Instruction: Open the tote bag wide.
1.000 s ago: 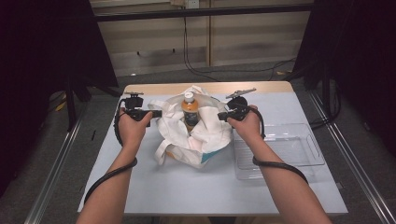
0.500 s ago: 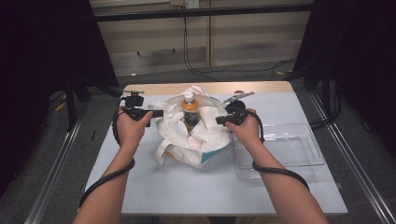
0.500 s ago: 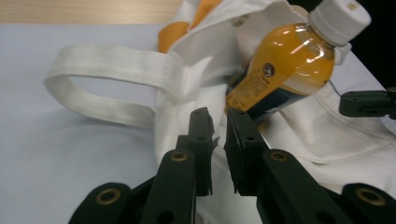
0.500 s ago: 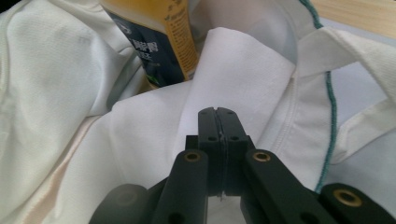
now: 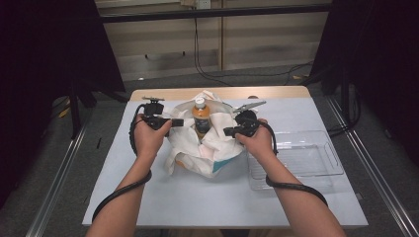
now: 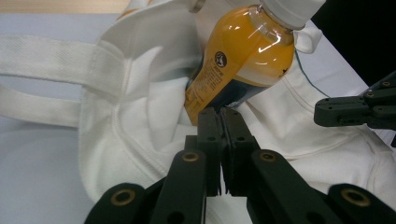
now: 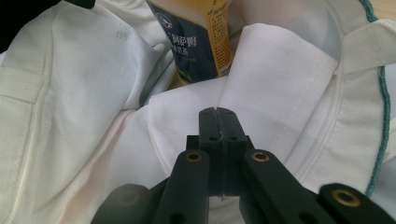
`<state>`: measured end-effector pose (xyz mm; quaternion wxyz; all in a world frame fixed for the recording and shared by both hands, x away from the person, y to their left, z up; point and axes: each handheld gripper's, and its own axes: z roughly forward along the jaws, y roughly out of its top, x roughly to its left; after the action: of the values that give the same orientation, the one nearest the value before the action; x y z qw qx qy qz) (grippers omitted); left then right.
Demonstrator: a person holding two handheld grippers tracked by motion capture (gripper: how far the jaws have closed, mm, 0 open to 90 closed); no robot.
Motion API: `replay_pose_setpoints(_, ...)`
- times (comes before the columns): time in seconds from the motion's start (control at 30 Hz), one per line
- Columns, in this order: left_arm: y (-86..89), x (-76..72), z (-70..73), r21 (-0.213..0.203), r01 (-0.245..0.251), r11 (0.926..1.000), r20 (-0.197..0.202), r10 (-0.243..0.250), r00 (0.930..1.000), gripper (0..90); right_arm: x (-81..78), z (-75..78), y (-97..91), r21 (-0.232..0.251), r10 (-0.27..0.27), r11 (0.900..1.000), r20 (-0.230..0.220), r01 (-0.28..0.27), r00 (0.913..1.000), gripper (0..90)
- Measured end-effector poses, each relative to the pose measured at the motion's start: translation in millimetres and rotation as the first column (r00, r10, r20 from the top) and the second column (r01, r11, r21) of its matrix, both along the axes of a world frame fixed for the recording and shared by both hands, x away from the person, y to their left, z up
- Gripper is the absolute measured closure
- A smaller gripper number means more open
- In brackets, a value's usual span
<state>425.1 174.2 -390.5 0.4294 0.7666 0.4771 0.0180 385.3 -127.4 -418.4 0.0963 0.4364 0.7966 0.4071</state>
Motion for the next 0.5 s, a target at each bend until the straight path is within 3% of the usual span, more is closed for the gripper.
replay_pose_setpoints(0.27, -2.6, -1.1, -19.2, 0.004, -0.005, 1.0000, -0.039, 0.005, 0.9992, 89.3, -4.3, -1.1, 5.0, 0.002, 0.024, 0.9997, 0.001, -0.024, 0.9997, 90.0)
replay_pose_setpoints(0.5, -2.6, -1.9, -27.2, 0.017, -0.006, 0.9998, -0.049, 0.007, 0.9988, 90.0, -6.6, -2.0, 8.6, 0.007, 0.040, 0.9992, 0.004, -0.040, 0.9992, 90.0)
